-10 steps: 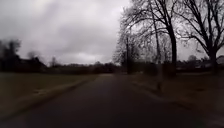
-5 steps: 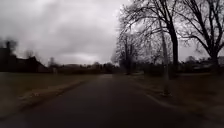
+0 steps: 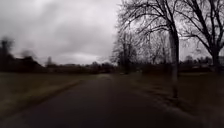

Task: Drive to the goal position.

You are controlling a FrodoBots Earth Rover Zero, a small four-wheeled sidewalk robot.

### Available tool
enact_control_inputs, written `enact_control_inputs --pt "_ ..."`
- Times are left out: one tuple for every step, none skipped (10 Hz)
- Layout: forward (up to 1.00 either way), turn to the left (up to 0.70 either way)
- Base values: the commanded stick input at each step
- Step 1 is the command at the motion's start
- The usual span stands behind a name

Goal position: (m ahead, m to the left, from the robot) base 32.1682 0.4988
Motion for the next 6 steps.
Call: enact_control_inputs --pt "1.00 0.00" --pt "1.00 0.19" --pt "1.00 0.40" --pt "1.00 0.40" --pt "1.00 0.40" --pt "1.00 0.40"
